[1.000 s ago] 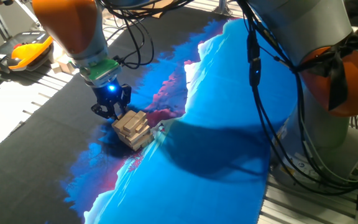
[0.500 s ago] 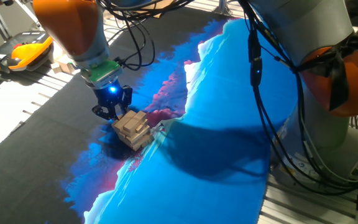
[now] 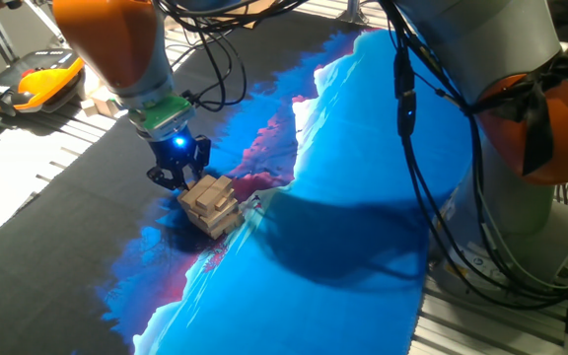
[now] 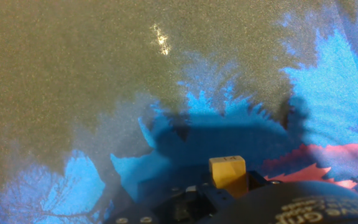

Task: Play Jenga

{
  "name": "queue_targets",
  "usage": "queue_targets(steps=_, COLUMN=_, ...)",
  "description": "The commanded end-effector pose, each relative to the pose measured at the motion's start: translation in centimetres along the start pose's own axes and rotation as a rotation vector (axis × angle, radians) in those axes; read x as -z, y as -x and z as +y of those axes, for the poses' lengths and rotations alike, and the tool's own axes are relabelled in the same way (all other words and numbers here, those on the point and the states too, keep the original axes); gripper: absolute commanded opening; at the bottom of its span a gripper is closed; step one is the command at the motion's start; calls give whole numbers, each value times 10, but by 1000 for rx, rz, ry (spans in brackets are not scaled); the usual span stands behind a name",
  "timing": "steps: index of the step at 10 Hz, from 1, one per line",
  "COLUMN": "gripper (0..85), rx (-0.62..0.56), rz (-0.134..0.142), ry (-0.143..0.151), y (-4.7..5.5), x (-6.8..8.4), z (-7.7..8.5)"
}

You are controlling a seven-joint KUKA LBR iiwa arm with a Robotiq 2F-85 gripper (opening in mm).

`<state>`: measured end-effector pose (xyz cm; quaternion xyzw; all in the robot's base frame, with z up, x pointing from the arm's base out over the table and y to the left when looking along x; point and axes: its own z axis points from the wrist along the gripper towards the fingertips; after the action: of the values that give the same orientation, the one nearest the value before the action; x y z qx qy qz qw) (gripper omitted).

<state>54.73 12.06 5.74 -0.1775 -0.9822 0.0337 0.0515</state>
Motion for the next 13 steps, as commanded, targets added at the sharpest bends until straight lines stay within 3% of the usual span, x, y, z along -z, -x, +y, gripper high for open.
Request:
queue_targets(steps=1, gripper=340, rx=-1, rz=2, ry=3, y=0, x=0, z=0)
queue_targets(steps=13, gripper=340, rx=-4, rz=4, ry=3, y=-5, x=0, z=-1)
